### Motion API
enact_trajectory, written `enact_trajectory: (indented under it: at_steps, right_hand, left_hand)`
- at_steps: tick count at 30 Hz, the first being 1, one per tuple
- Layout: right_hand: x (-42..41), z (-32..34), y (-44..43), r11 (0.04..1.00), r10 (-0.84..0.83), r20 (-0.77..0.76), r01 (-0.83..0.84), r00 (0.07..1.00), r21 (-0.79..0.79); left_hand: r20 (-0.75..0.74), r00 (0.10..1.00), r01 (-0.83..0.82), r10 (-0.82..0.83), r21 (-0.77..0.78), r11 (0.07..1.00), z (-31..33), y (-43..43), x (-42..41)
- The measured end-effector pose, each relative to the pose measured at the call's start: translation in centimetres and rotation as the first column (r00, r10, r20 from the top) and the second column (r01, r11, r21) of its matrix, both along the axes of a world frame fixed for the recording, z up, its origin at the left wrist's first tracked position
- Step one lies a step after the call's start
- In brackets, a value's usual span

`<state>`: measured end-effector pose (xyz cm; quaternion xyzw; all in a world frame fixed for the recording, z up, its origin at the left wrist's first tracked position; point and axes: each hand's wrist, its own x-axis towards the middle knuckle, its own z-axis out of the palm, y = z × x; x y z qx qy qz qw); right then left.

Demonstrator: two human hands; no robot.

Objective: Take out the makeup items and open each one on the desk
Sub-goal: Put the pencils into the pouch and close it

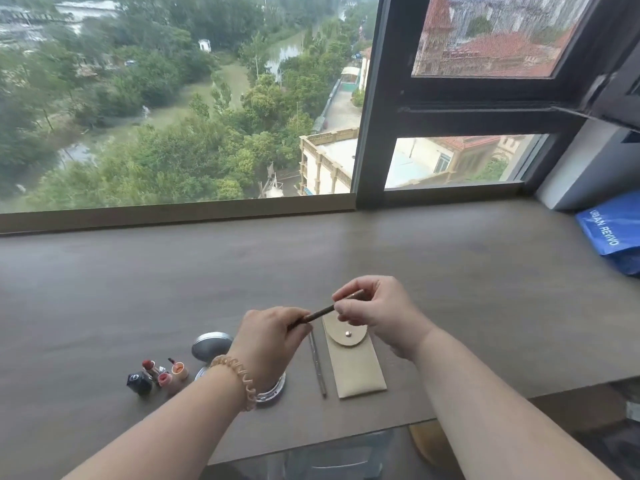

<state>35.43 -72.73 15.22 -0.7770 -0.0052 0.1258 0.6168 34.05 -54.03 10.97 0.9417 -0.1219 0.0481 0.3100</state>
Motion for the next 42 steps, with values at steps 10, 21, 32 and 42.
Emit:
enact_trajectory:
  at_steps: [10, 21, 32, 42]
  right_hand:
    - [0.2, 0.2, 2.0, 0.953, -0.132, -0.037, 0.137, 0.991, 0.269]
    - [0.8, -0.5, 3.2, 0.874, -0.422, -0.257, 0.465, 0.870, 0.139]
    - [2.0, 0.8, 4.4, 0.735, -0.588, -0.350, 0.662, 0.729, 0.143]
    - [4.8, 1.0, -12.7, 0.250, -0.905, -0.288, 0.940, 0.312, 0.231]
  left_hand:
    - [-0.196, 0.981, -0.059, -0.008, -0.334, 0.941, 1.6, -0.9, 0.1]
    - [-0.323, 0.946, -0.069, -0.004, -0.214, 0.974, 2.8, -2.1, -0.1]
    - [-0.346, 0.936, 0.035, -0.058, -0.074, 0.997, 5.9, -2.9, 1.3]
    - [-0.551, 0.828, -0.292, 0.099, -0.273, 0.917, 3.0, 5.9, -3.4]
